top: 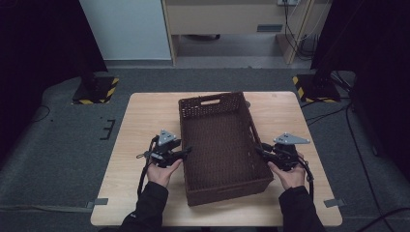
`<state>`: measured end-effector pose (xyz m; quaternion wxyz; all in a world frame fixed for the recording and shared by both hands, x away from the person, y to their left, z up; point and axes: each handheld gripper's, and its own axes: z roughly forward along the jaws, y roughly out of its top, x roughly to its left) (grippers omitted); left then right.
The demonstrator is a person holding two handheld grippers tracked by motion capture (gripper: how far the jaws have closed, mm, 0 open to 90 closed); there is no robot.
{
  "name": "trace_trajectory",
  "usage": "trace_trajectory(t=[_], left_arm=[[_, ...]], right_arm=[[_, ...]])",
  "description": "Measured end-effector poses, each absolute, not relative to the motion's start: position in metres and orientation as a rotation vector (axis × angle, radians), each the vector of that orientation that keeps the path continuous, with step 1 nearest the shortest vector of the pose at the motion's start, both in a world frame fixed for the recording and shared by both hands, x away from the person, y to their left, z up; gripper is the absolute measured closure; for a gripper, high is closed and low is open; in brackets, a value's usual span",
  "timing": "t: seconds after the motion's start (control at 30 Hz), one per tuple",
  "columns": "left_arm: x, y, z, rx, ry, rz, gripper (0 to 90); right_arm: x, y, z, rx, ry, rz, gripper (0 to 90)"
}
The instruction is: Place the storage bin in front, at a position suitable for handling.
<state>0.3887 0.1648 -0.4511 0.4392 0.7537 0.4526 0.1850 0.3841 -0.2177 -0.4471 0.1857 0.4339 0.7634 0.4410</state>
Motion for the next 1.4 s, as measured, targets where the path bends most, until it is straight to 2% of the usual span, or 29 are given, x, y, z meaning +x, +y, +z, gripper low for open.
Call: trace_trajectory(t=[0.07, 0.1, 0.2, 0.33, 0.47, 0.53, 0.67, 0.8, 1.03, 1.17, 1.23, 1.4], left_arm=[[0.388, 0.161, -0.451, 1.873, 1.139, 0.473, 44.2], [0.388, 0.159, -0.451, 1.867, 1.147, 0.494, 45.3], [0.390, 0.157, -0.451, 1.856, 1.175, 0.522, 50.5], [0.397, 0.159, -0.453, 1.845, 1.168, 0.534, 55.9], [0.400, 0.161, -0.453, 1.855, 1.152, 0.521, 55.7], [0.399, 0.163, -0.452, 1.851, 1.149, 0.515, 54.0], [0.391, 0.167, -0.449, 1.826, 1.135, 0.522, 51.1], [0.387, 0.168, -0.451, 1.806, 1.133, 0.480, 55.6], [0.389, 0.162, -0.453, 1.814, 1.127, 0.501, 59.1], [0.389, 0.155, -0.455, 1.873, 1.099, 0.532, 57.0], [0.389, 0.159, -0.453, 1.864, 1.096, 0.504, 54.9], [0.382, 0.181, -0.438, 1.803, 1.089, 0.534, 48.1]], right_arm=[[0.388, -0.218, -0.448, 1.214, 2.138, 1.226, 67.1], [0.389, -0.218, -0.449, 1.215, 2.125, 1.222, 65.0], [0.388, -0.218, -0.449, 1.213, 2.133, 1.225, 69.8], [0.375, -0.216, -0.449, 1.213, 2.137, 1.245, 67.2], [0.373, -0.217, -0.445, 1.205, 2.146, 1.247, 66.0], [0.379, -0.219, -0.441, 1.210, 2.085, 1.261, 62.2], [0.391, -0.217, -0.445, 1.209, 2.094, 1.245, 61.1], [0.394, -0.212, -0.451, 1.212, 2.107, 1.258, 64.0], [0.375, -0.214, -0.449, 1.229, 2.105, 1.254, 64.4], [0.373, -0.219, -0.445, 1.228, 2.109, 1.239, 62.1], [0.377, -0.220, -0.444, 1.241, 2.075, 1.241, 58.7], [0.389, -0.215, -0.448, 1.243, 2.092, 1.207, 57.2]])
